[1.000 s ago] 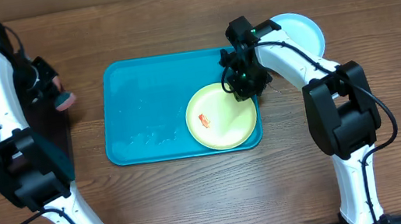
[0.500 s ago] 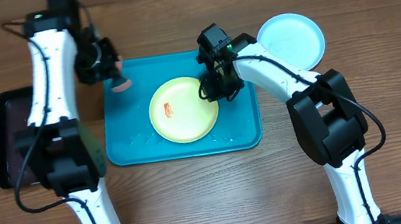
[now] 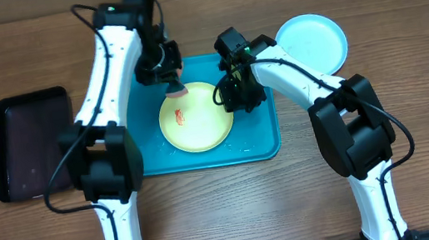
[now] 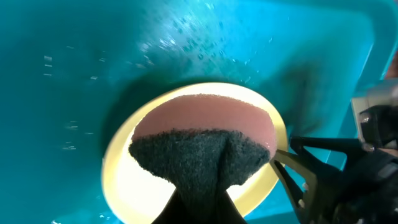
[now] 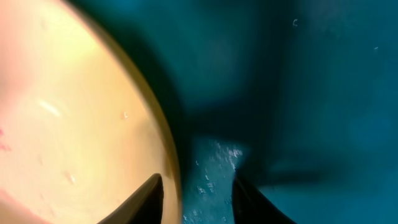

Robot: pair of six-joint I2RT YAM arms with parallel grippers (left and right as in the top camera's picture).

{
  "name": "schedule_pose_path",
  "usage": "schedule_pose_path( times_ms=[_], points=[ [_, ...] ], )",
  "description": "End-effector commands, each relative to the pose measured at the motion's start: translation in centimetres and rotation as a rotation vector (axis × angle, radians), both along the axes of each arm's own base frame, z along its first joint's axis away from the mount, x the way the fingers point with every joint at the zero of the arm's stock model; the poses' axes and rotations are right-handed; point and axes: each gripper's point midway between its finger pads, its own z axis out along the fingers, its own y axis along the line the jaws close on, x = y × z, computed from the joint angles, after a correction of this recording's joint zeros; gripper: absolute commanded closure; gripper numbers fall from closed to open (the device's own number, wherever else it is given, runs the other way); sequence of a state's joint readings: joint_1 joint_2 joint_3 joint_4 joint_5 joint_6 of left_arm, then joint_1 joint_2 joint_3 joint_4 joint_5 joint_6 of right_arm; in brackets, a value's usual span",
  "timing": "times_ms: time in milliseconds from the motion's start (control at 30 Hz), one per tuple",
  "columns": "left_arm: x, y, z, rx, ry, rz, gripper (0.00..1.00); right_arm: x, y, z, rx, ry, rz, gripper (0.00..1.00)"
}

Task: Clean dirty plates on tray and stack at the side

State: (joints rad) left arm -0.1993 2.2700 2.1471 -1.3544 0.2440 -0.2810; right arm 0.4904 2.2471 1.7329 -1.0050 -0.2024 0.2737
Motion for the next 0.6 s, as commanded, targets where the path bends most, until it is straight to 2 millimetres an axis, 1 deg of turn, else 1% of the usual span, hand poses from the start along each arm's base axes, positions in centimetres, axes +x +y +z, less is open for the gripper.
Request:
schedule_pose_path(
  times_ms=[0, 33, 67, 400, 567],
  points=[
    [-0.7, -0.9, -2.3, 0.005, 0.064, -0.016, 0.96, -0.2, -0.6, 0.2, -0.012, 0.016, -0.048, 0.78],
    [-1.0, -1.3, -2.9, 0.009, 0.080, -0.025, 0.96, -0.2, -0.6, 0.2, -0.012, 0.017, -0.055, 0.90],
    [-1.1, -1.4, -3.0, 0.010, 0.085, -0.028, 0.96, -0.1, -0.5, 0.2, -0.010, 0.017, -0.062, 0.93],
    [-3.3, -3.4, -6.2, 0.019, 0.156, -0.070, 0.96, 1.3, 0.2, 0.4, 0.024, -0.031, -0.104, 0.94],
    [-3.5, -4.5, -8.5, 0.018, 0.150, -0.038, 0.96, 1.3, 0.3, 0.4, 0.025, -0.025, -0.127, 0.95]
  ],
)
